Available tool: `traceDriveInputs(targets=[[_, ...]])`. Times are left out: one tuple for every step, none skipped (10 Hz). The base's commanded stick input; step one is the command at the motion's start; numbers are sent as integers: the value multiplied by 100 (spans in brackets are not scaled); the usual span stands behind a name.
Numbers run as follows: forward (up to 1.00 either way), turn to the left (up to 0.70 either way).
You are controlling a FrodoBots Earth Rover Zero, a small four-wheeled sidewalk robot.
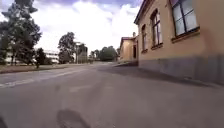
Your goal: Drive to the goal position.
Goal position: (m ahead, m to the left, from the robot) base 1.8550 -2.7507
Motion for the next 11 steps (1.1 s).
traceDriveInputs(targets=[[70,0],[70,0],[70,0],[70,0],[70,0],[70,0],[70,0],[70,0],[70,0],[70,0],[70,0]])
